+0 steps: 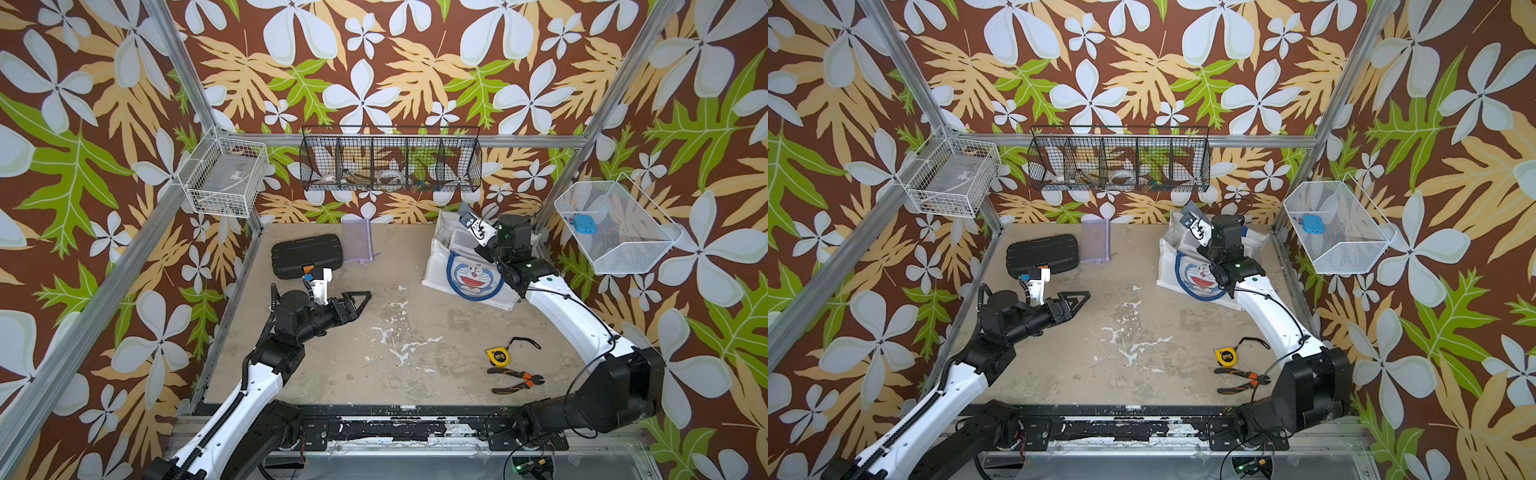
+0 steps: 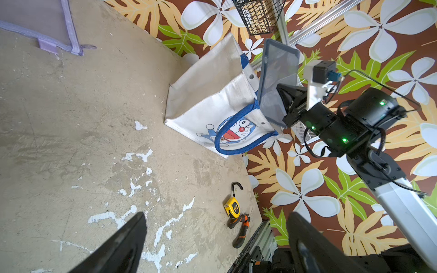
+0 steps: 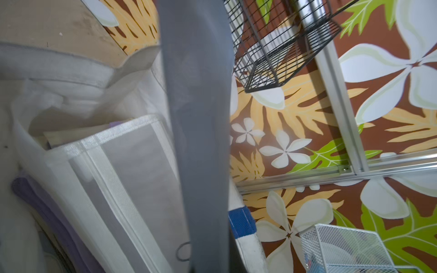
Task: Put the pencil pouch into the canvas bag
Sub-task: Place the pencil case in the canvas bag.
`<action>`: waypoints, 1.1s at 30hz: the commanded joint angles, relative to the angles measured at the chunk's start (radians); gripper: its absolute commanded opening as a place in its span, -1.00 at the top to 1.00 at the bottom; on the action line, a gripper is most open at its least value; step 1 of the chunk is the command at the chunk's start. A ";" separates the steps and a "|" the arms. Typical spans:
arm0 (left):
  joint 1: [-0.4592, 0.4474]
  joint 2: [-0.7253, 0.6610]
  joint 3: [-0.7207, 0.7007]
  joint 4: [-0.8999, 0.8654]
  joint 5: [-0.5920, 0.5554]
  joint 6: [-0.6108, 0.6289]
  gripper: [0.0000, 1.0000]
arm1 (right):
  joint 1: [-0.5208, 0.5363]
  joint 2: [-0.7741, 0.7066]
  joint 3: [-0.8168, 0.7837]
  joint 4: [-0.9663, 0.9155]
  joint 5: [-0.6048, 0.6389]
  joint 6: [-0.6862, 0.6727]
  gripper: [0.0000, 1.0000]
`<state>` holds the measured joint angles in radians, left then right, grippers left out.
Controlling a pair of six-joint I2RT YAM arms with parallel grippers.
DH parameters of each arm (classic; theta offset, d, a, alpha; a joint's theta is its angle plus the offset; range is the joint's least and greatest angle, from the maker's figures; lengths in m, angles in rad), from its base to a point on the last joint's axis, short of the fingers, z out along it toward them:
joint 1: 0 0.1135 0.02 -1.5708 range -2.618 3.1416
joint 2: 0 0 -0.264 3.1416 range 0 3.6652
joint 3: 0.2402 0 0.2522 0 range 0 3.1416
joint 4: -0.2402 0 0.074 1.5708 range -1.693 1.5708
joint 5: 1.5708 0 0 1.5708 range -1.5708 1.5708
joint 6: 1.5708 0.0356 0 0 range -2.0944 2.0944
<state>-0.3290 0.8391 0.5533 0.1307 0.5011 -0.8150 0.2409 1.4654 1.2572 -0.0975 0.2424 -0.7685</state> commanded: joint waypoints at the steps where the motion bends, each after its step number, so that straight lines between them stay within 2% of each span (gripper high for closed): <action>1: 0.001 0.002 -0.009 0.061 0.013 -0.014 -0.88 | -0.011 0.022 -0.001 0.054 0.033 0.025 1.00; 5: 0.001 0.016 -0.017 0.067 -0.003 -0.009 -0.87 | -0.014 0.065 0.016 0.045 0.074 0.023 0.89; 9: 0.001 0.063 -0.014 0.092 -0.045 -0.001 -0.88 | -0.014 0.108 0.037 0.046 0.127 0.061 0.62; 10: 0.000 0.080 -0.001 0.092 -0.048 0.002 -0.88 | -0.014 0.105 0.039 0.040 0.124 0.076 0.34; 12: 0.001 0.116 0.028 0.088 -0.057 0.011 -0.89 | -0.014 0.085 0.032 0.037 0.101 0.098 0.04; 18: 0.001 0.234 0.099 0.103 -0.109 0.010 -0.93 | -0.012 -0.023 -0.051 0.060 0.065 0.162 -0.34; 24: -0.001 0.394 0.146 0.164 -0.118 0.003 -0.94 | -0.012 -0.098 -0.097 0.057 0.021 0.219 -0.40; 29: -0.018 0.538 0.250 0.162 -0.174 0.042 -0.91 | -0.001 -0.163 -0.100 0.032 -0.019 0.318 -0.41; 31: -0.020 0.597 0.307 0.155 -0.171 0.035 -0.88 | 0.001 -0.208 -0.114 0.045 -0.054 0.368 -0.33; 33: -0.036 0.631 0.353 0.143 -0.184 0.039 -0.85 | 0.003 -0.238 -0.104 0.027 -0.116 0.402 -0.15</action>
<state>-0.3527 1.4437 0.8642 0.2508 0.3408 -0.8013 0.2420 1.2537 1.1469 -0.0776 0.2073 -0.4557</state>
